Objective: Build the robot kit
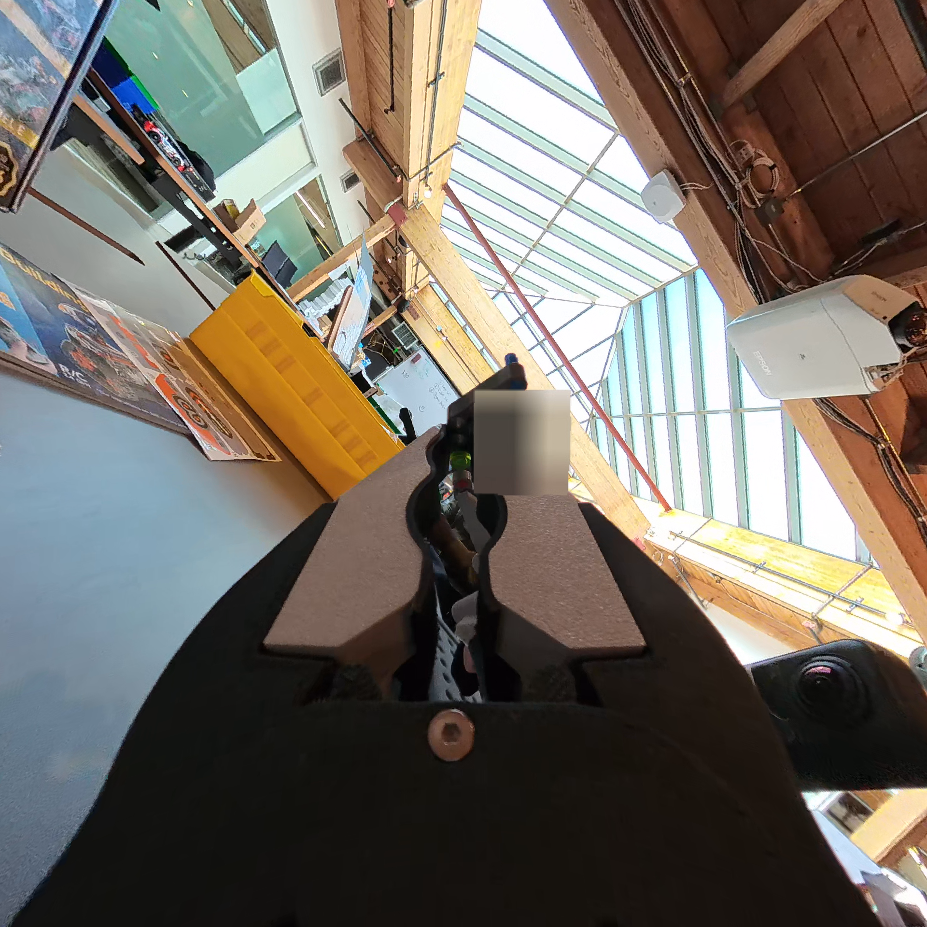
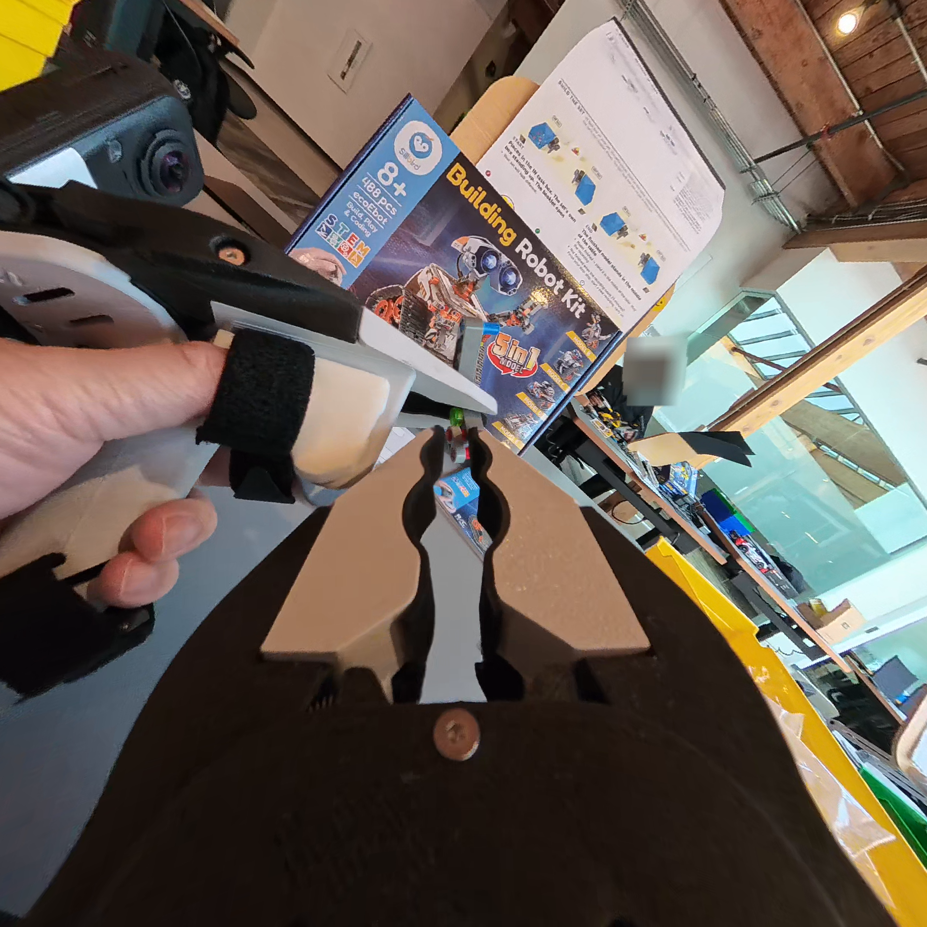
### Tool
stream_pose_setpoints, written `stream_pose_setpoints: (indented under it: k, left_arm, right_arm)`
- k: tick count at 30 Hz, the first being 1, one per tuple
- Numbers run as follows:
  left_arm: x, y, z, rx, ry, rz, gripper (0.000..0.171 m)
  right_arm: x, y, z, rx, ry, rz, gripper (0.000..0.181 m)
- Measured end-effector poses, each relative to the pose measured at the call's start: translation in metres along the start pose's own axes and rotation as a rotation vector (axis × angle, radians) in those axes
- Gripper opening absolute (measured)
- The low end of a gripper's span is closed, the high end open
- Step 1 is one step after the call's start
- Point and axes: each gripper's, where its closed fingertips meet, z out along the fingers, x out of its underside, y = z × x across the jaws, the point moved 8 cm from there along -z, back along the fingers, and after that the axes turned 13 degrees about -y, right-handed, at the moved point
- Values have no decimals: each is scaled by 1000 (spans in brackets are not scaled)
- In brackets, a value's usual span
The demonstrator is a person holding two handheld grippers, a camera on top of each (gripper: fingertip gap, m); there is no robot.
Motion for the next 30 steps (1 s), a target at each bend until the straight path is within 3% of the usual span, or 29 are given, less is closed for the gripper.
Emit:
stream_pose_setpoints:
  k: [30]
  left_arm:
    - [8, 6, -2, -4, -35, -160, 5]
  right_arm:
    - [0, 2, -3, -14, 29, -22, 2]
